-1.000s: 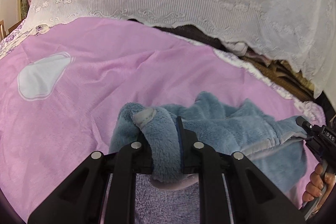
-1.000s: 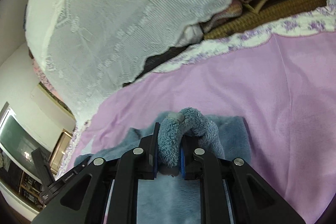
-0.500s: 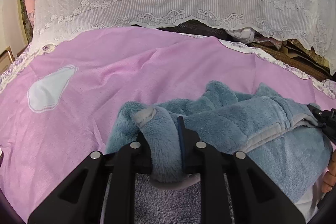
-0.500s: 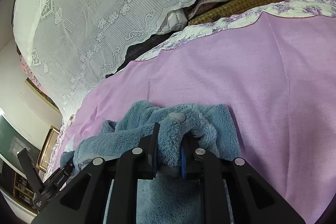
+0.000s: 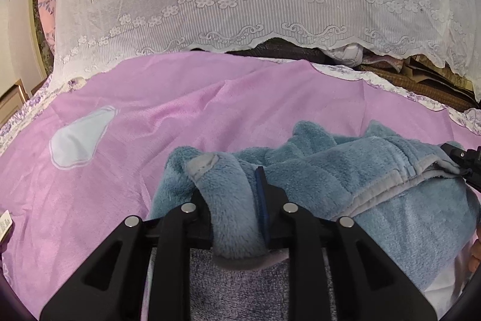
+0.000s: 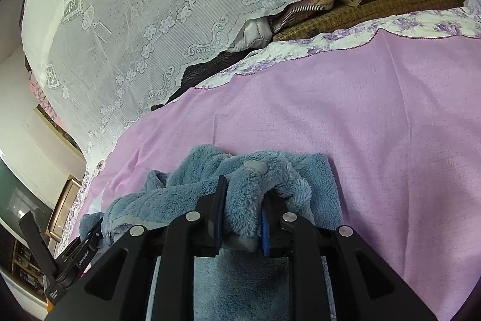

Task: Fold small clothes
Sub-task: 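Lift the held edge with both tools and fold it over toward the hood, then open both tools and release the folded edge onto the jacket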

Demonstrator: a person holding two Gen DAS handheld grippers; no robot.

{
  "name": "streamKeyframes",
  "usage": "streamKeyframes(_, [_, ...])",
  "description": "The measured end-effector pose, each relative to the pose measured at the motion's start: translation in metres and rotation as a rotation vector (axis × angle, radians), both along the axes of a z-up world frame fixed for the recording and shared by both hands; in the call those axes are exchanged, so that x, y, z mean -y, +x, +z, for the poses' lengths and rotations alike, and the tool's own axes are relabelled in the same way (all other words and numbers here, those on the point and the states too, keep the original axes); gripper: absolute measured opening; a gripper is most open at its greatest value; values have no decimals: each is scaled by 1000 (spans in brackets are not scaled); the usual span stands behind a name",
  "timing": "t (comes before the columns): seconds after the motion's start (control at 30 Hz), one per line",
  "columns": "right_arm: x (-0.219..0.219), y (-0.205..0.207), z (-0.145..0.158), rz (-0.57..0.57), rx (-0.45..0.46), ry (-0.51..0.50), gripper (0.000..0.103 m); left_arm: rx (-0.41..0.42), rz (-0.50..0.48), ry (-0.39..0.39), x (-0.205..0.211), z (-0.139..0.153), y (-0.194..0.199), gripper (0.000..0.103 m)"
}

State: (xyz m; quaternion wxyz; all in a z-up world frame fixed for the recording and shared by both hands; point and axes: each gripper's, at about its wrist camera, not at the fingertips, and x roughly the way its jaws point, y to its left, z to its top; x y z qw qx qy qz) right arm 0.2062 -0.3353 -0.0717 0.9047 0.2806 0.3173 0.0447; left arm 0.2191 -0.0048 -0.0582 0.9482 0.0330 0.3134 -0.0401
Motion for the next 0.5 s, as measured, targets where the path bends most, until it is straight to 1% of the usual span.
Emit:
streamKeyframes(0.17, [1,-4,4,-2,13,2,22,49,-4,58,11,5,-9,29])
streamKeyframes(0.3, [1,-6,9,-3,26,5,25,74,-9,74,14,9,-13,39])
streamKeyframes(0.37, [2,-7,11,-3,31,9,25,86,-10,82,16,11,-14,43])
streamKeyframes(0.5, [2,-9,13,-2,38,13,26,106,-9,95,19,13,-17,46])
